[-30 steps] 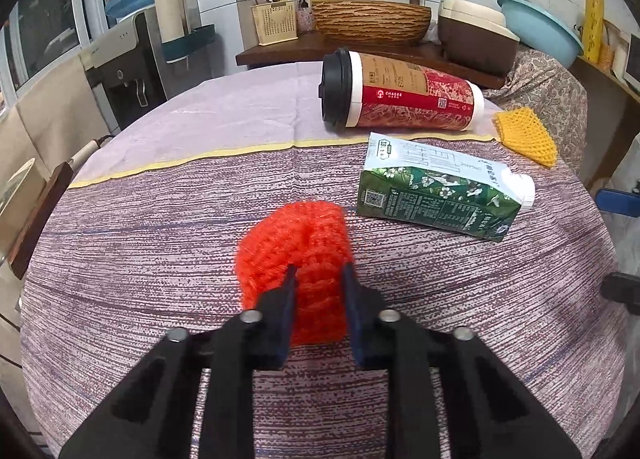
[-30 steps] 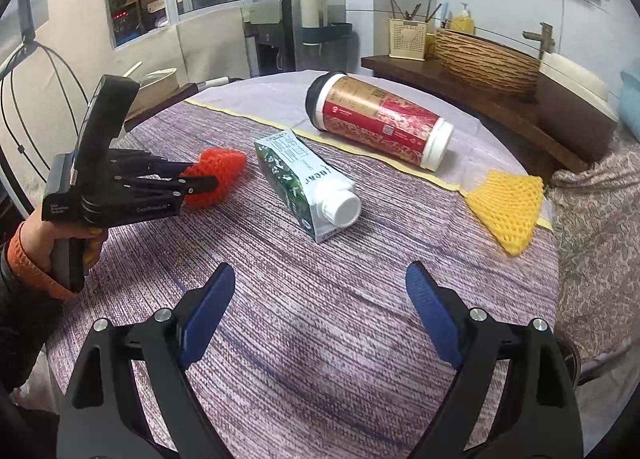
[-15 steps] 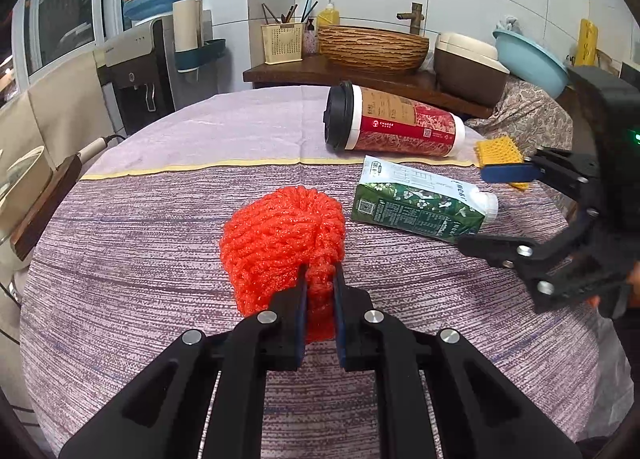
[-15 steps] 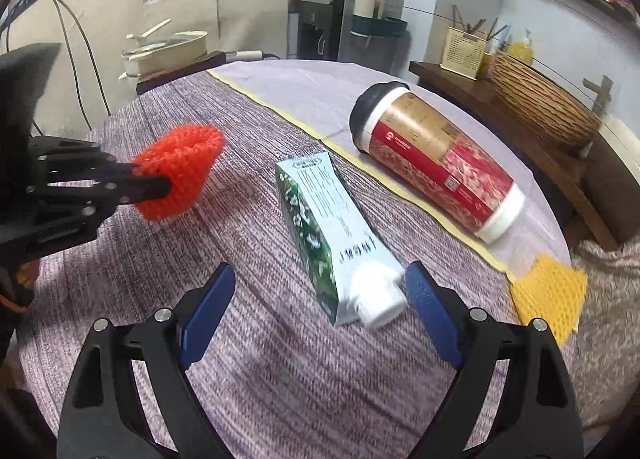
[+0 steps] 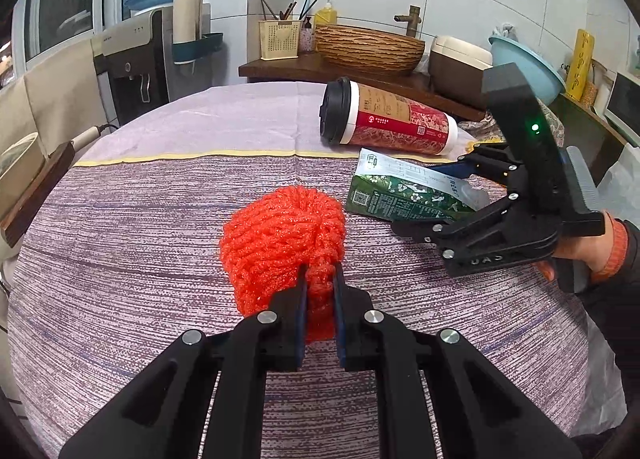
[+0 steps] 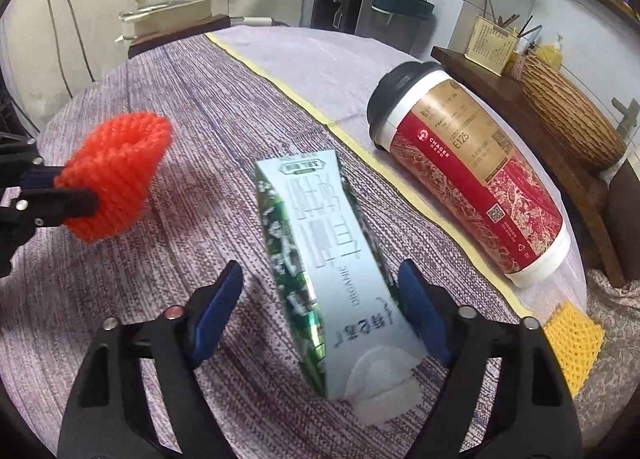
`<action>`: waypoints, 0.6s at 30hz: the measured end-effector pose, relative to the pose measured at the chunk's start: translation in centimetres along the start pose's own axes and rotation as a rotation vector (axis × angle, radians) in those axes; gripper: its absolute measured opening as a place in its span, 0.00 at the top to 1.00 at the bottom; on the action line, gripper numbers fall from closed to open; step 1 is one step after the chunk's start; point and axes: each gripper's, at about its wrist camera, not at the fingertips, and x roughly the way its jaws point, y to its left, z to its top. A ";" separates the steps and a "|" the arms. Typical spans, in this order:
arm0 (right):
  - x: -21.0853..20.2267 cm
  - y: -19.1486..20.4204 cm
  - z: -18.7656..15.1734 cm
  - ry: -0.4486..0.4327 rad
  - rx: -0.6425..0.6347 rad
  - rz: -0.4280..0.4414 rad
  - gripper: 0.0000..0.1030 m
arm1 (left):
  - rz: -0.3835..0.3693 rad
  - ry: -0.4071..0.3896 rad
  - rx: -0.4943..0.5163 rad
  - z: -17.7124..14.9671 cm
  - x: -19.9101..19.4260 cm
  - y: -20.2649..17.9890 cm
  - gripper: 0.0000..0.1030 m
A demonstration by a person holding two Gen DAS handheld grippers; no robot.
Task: Collect trash
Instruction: 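Grasp the green milk carton with the right tool while the left tool holds the net, then carry the carton and net together over the bin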
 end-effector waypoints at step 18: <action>-3.0 0.3 -3.0 -0.044 0.100 -0.020 0.49 | -0.026 -0.025 0.008 -0.1 -1.1 -1.4 0.89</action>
